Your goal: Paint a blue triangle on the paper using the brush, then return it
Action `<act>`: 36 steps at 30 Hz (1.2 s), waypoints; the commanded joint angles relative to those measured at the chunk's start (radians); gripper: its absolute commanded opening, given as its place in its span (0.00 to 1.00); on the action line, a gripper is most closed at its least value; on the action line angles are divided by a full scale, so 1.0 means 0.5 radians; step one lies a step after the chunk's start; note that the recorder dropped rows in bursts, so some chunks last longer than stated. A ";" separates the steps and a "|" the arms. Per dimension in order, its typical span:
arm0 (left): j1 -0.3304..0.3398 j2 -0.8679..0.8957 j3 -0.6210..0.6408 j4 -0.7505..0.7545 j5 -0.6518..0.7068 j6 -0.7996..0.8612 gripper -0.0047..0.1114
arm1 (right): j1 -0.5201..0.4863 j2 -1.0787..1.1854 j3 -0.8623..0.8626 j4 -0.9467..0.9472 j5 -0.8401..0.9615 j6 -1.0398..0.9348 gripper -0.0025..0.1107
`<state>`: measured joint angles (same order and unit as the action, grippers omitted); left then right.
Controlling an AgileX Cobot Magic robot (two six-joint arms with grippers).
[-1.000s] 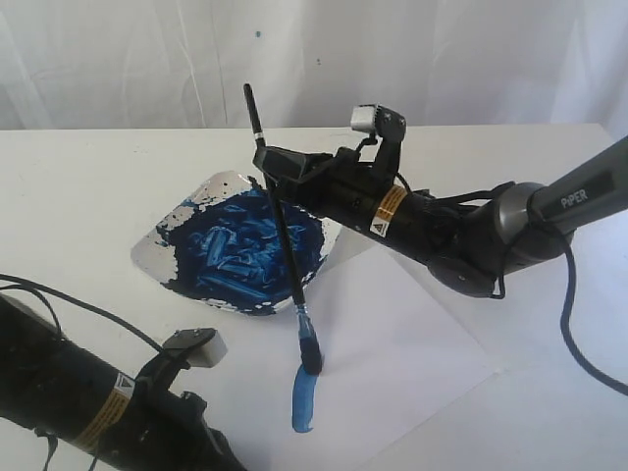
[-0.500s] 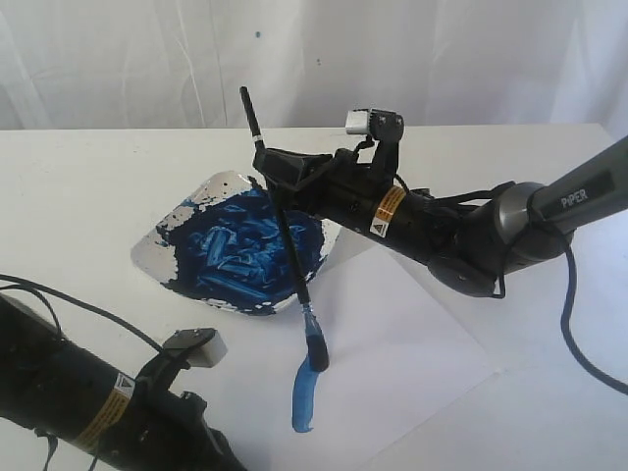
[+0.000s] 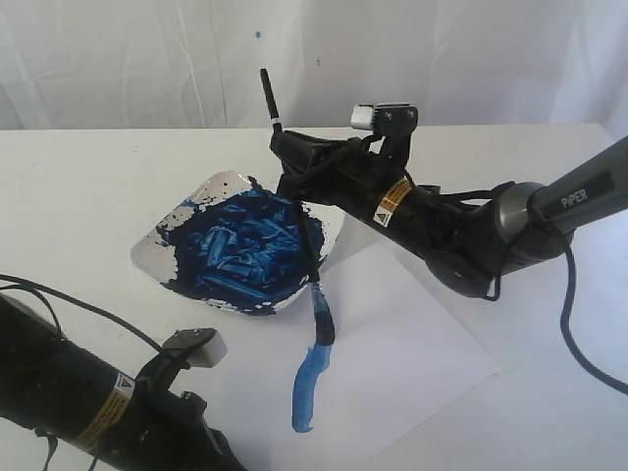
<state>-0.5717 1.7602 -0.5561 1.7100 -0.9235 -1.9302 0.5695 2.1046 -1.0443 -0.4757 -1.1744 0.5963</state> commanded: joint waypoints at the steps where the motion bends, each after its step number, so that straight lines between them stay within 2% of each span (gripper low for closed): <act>1: 0.003 -0.006 0.014 0.034 0.037 0.005 0.04 | -0.004 0.002 -0.008 0.168 0.017 -0.160 0.02; 5: 0.003 -0.006 0.014 0.034 0.037 0.005 0.04 | -0.017 0.002 -0.025 0.273 0.017 -0.290 0.02; 13: 0.003 -0.006 0.014 0.034 0.037 0.005 0.04 | -0.063 0.002 -0.061 0.277 -0.093 -0.188 0.02; 21: 0.003 -0.006 0.014 0.034 0.037 0.005 0.04 | -0.064 -0.163 -0.061 -0.064 -0.060 -0.005 0.02; 31: 0.003 -0.006 0.014 0.034 0.037 0.005 0.04 | -0.069 -0.464 -0.027 -0.527 0.326 0.220 0.02; 36: 0.003 -0.006 0.014 0.034 0.037 0.005 0.04 | -0.081 -0.502 -0.024 -0.925 0.421 0.542 0.02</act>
<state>-0.5717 1.7602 -0.5561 1.7100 -0.9235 -1.9302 0.5395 1.8648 -1.0643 -0.8320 -0.9896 0.7787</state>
